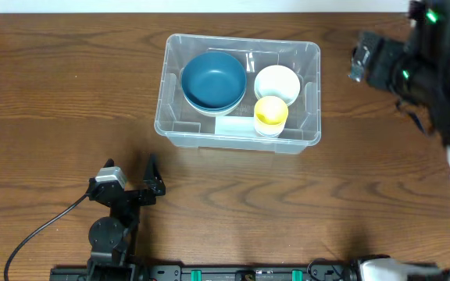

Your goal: Pack container

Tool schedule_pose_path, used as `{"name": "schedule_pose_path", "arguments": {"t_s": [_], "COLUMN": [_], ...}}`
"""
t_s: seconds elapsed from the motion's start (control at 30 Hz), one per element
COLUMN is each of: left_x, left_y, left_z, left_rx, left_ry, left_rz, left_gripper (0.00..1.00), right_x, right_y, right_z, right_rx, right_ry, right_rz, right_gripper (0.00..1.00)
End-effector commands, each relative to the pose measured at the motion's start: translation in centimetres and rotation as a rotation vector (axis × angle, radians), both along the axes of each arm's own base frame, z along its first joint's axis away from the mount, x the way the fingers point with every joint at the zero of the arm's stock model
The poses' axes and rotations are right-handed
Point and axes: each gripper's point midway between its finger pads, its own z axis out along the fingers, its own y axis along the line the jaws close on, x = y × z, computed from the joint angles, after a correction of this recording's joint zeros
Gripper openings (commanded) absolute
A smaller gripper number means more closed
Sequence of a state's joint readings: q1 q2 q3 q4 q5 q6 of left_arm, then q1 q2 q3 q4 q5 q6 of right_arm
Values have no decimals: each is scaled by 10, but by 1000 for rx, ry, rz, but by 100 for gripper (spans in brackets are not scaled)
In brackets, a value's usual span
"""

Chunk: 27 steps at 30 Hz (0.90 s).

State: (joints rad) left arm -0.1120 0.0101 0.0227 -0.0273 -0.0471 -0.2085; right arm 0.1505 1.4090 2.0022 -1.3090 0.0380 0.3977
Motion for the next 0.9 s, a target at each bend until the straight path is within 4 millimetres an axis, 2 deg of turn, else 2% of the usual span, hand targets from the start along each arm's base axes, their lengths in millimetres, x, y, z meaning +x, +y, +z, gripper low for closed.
{"name": "schedule_pose_path", "arguments": {"t_s": [0.0, 0.13, 0.23, 0.43, 0.63, 0.77, 0.87], "left_x": [-1, -1, -1, -1, -1, -1, -1], "left_y": [3, 3, 3, 3, 3, 3, 3], "left_z": [-18, -18, -18, -18, -18, -18, -18], "left_rx": [23, 23, 23, 23, 23, 23, 23], "left_ry": [55, 55, 55, 55, 55, 55, 55], "left_rz": [9, 9, 9, 9, 9, 9, 9], "left_gripper": [98, 98, 98, 98, 98, 98, 98], "right_x": [-32, -70, -91, -116, -119, -111, -103], "right_y": [-5, -11, -15, -16, -9, -7, -6], "right_z": [24, 43, 49, 48, 14, -20, -39], "right_rx": [2, 12, 19, 72, 185, 237, 245], "right_ry": [-68, -135, -174, -295, -387, -444, -519], "right_rz": [0, -3, -3, 6, 6, -8, -1], "right_gripper": [99, 99, 99, 99, 99, 99, 99]}}
